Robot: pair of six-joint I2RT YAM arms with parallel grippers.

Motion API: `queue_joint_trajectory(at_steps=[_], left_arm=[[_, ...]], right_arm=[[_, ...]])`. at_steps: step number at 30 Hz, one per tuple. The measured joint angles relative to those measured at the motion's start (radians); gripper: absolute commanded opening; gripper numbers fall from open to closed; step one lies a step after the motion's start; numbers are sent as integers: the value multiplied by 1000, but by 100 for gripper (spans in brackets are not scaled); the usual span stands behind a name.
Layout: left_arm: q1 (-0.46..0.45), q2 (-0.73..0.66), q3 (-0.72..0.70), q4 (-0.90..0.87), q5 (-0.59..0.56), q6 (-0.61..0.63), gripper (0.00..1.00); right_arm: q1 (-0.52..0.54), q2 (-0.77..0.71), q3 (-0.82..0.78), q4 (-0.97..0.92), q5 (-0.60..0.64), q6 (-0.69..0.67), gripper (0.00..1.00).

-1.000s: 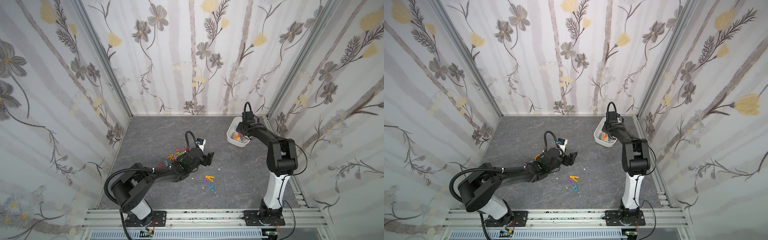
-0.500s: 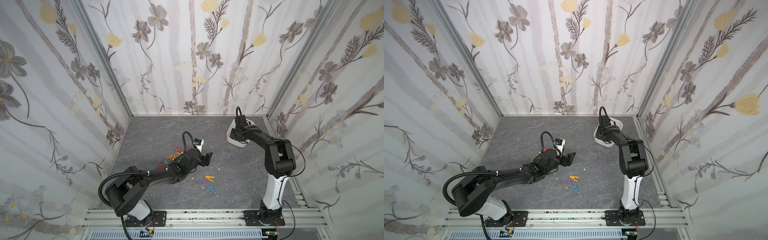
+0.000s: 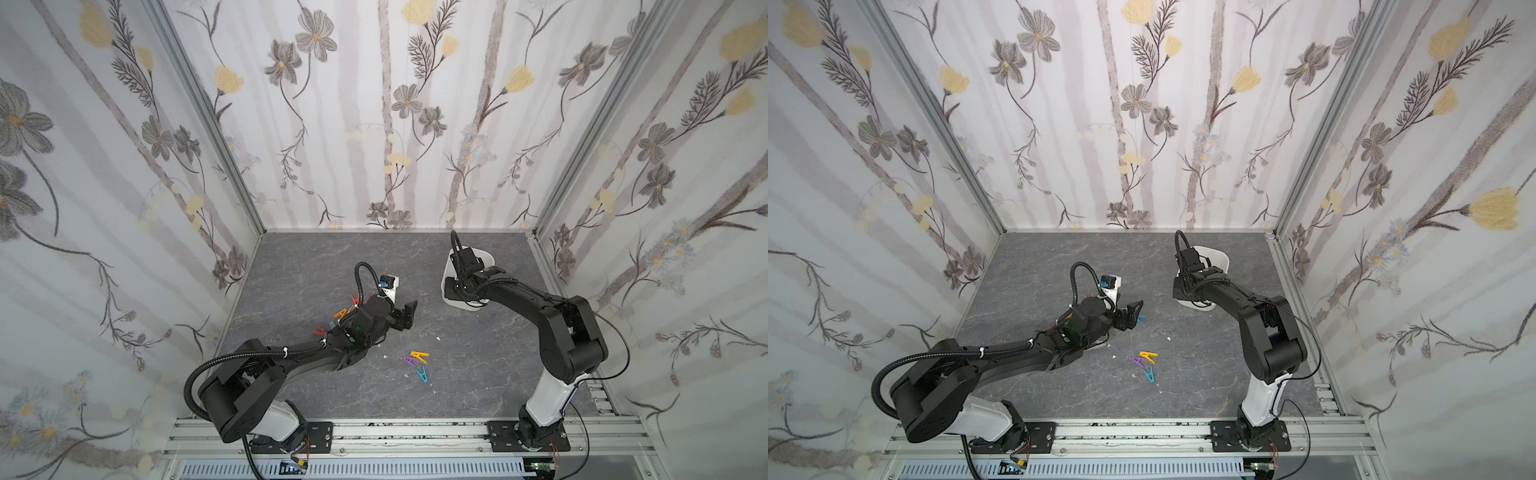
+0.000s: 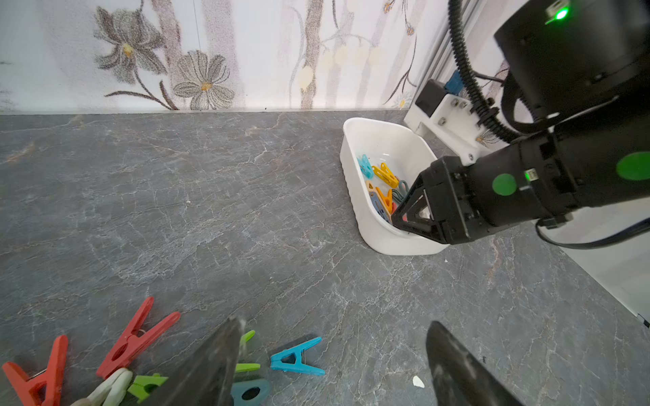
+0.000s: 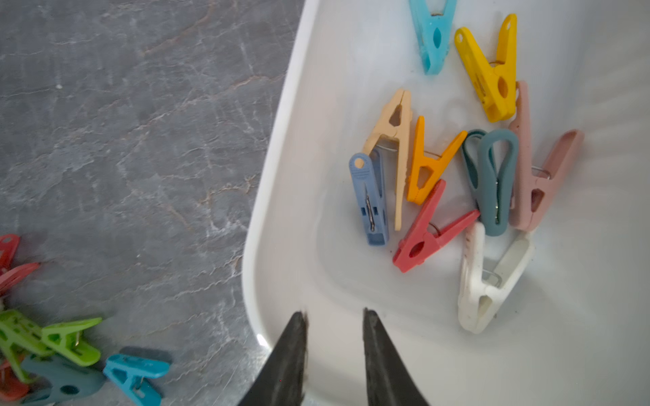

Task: Put the clothespins into the storage box
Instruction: Move the storage box to the center of the board, then pick up the clothespin from the center of the board.

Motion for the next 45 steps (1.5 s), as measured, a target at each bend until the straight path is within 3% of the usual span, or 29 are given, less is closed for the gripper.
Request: queue_joint_trajectory(at_steps=[5, 8, 14, 21, 31, 38, 45], left_arm=[[8, -5, -2, -8, 0, 13, 83], [10, -21, -18, -14, 0, 13, 83], [14, -97, -66, -50, -13, -2, 84], [24, -251, -162, -142, -81, -38, 85], [111, -367, -205, -354, -114, -139, 83], [179, -392, -207, -441, -90, -204, 82], [200, -395, -221, -461, -64, -246, 81]], right_arm=[[12, -76, -4, -29, -5, 4, 48], [17, -114, -4, -37, 6, 11, 51], [80, -199, -42, -63, 58, 43, 51], [263, -264, -164, -58, 106, 119, 51], [485, -192, -225, -33, 81, 215, 50], [549, -185, -272, -14, 53, 247, 40], [600, -163, -283, -18, 19, 254, 40]])
